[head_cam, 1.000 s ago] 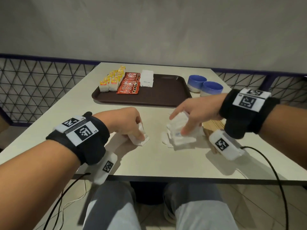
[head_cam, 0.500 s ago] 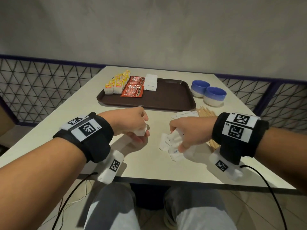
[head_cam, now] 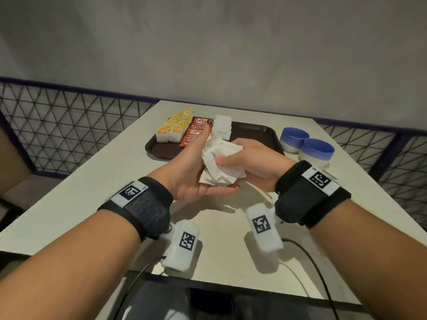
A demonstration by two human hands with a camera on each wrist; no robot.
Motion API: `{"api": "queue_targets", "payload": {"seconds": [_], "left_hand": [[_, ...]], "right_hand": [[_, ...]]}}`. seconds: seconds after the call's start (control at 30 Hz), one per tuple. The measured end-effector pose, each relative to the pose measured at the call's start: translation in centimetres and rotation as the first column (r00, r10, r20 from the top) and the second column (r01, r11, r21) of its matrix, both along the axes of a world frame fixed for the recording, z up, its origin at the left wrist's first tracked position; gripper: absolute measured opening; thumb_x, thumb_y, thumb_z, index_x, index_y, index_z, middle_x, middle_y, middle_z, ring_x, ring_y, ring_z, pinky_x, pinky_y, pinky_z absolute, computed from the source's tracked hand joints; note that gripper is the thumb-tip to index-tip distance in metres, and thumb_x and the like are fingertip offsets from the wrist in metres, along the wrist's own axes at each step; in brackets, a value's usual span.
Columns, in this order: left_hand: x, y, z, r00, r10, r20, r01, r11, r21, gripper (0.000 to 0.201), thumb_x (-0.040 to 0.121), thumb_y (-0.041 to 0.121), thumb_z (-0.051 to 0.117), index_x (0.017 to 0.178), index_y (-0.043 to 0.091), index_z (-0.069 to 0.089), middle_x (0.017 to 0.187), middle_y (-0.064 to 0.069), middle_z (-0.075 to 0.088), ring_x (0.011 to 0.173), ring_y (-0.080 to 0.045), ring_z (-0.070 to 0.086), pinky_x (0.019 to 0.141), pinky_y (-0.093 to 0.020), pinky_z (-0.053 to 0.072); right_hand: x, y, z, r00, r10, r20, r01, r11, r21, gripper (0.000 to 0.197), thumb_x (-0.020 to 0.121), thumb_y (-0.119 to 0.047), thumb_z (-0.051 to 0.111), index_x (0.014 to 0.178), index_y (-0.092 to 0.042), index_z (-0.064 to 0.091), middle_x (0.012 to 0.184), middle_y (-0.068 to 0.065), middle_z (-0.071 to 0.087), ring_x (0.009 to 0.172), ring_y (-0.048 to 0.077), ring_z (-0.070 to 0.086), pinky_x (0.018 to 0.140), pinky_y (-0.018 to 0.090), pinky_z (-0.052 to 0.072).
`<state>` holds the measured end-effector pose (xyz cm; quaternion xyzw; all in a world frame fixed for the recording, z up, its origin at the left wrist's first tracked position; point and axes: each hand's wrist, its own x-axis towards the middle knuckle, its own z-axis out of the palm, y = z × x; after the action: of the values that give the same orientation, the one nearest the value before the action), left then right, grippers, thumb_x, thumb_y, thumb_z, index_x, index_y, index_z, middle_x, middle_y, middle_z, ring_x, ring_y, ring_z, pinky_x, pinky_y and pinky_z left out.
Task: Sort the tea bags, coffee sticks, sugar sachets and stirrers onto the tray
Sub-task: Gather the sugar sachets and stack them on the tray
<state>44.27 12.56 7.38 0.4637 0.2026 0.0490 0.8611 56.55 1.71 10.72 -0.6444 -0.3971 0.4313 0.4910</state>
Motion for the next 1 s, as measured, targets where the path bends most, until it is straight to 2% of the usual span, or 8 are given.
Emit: {"api": "queue_targets", "payload": {"seconds": [0.07, 0.17, 0.3, 0.4, 0.57, 0.67, 0.8, 1.0], "left_hand": [[0.3, 0.9, 0.0, 0.999, -0.009, 0.052, 0.012, 0.998, -0.061, 0.084, 0.085, 0.084, 0.048, 0.141, 0.024, 0.063, 0.139, -0.018, 0.065, 0.126, -0.039, 0.065, 0.109, -0.06, 0.047], [1.1, 2.3, -0.1, 0.998, 0.042, 0.054, -0.038, 0.997, -0.065, 0.061, 0.096, 0.067, 0.054, 0.14, 0.025, 0.064, 0.138, -0.018, 0.067, 0.125, -0.04, 0.065, 0.11, -0.06, 0.046], [2.3, 4.4, -0.4, 0.982, 0.185, 0.034, -0.185, 0.983, 0.009, 0.037, 0.104, 0.043, 0.052, 0.131, 0.021, 0.066, 0.121, -0.014, 0.076, 0.107, -0.035, 0.075, 0.086, -0.052, 0.063], [2.8, 5.7, -0.5, 0.972, 0.222, 0.083, -0.221, 0.975, -0.013, 0.037, 0.105, 0.042, 0.052, 0.135, 0.022, 0.063, 0.122, -0.011, 0.076, 0.108, -0.036, 0.075, 0.074, -0.047, 0.066], [2.9, 7.0, -0.6, 0.969, 0.19, 0.156, -0.183, 0.981, -0.059, 0.046, 0.094, 0.046, 0.064, 0.131, 0.02, 0.067, 0.125, -0.014, 0.074, 0.114, -0.037, 0.072, 0.086, -0.047, 0.063], [2.6, 7.7, -1.0, 0.951, 0.24, 0.197, -0.234, 0.971, -0.055, 0.047, 0.086, 0.021, 0.071, 0.133, 0.017, 0.063, 0.122, -0.016, 0.075, 0.109, -0.035, 0.074, 0.084, -0.046, 0.064], [2.4, 7.7, -1.4, 0.943, 0.239, 0.23, -0.265, 0.96, 0.09, 0.054, 0.083, 0.009, 0.072, 0.134, 0.02, 0.063, 0.124, -0.008, 0.076, 0.109, -0.028, 0.075, 0.08, -0.037, 0.065], [2.7, 7.0, -1.6, 0.958, 0.186, 0.217, -0.229, 0.953, 0.197, 0.054, 0.09, 0.006, 0.07, 0.141, 0.02, 0.058, 0.126, -0.006, 0.075, 0.112, -0.023, 0.074, 0.078, -0.03, 0.063]], "right_hand": [[0.1, 1.3, 0.0, 0.997, -0.026, 0.078, 0.026, 1.0, -0.009, 0.018, 0.092, -0.003, 0.069, 0.106, -0.013, 0.065, 0.097, 0.004, 0.077, 0.083, 0.015, 0.075, 0.079, 0.033, 0.061], [0.9, 3.1, -0.2, 0.981, 0.006, 0.193, 0.008, 0.998, -0.07, 0.013, 0.094, -0.012, 0.068, 0.105, -0.016, 0.064, 0.103, 0.007, 0.075, 0.092, 0.018, 0.072, 0.092, 0.041, 0.057], [2.7, 6.0, -0.4, 0.918, 0.065, 0.39, -0.017, 0.992, -0.127, 0.032, 0.089, -0.027, 0.073, 0.118, -0.018, 0.061, 0.113, 0.002, 0.073, 0.103, 0.018, 0.07, 0.099, 0.046, 0.055], [4.5, 7.6, 0.2, 0.867, 0.091, 0.491, 0.001, 0.983, -0.183, 0.05, 0.08, -0.045, 0.08, 0.119, -0.025, 0.056, 0.113, -0.004, 0.07, 0.102, 0.017, 0.069, 0.096, 0.043, 0.057], [6.5, 9.3, 1.1, 0.897, 0.045, 0.441, -0.033, 0.999, -0.035, 0.054, 0.063, -0.033, 0.095, 0.106, -0.024, 0.063, 0.098, 0.011, 0.074, 0.087, 0.038, 0.073, 0.075, 0.051, 0.059], [6.7, 10.3, 1.2, 0.89, 0.038, 0.455, -0.051, 0.999, 0.017, 0.045, 0.067, -0.021, 0.09, 0.104, -0.021, 0.065, 0.104, 0.018, 0.072, 0.09, 0.036, 0.074, 0.082, 0.055, 0.061], [7.4, 9.9, 1.0, 0.895, 0.036, 0.445, -0.073, 0.995, 0.067, 0.031, 0.071, -0.011, 0.088, 0.096, -0.016, 0.069, 0.102, 0.02, 0.073, 0.092, 0.04, 0.073, 0.087, 0.06, 0.058], [7.2, 9.5, 1.0, 0.907, 0.017, 0.421, -0.064, 0.993, 0.099, 0.017, 0.084, -0.013, 0.08, 0.096, -0.005, 0.07, 0.096, 0.021, 0.075, 0.083, 0.033, 0.075, 0.072, 0.05, 0.063]]}}
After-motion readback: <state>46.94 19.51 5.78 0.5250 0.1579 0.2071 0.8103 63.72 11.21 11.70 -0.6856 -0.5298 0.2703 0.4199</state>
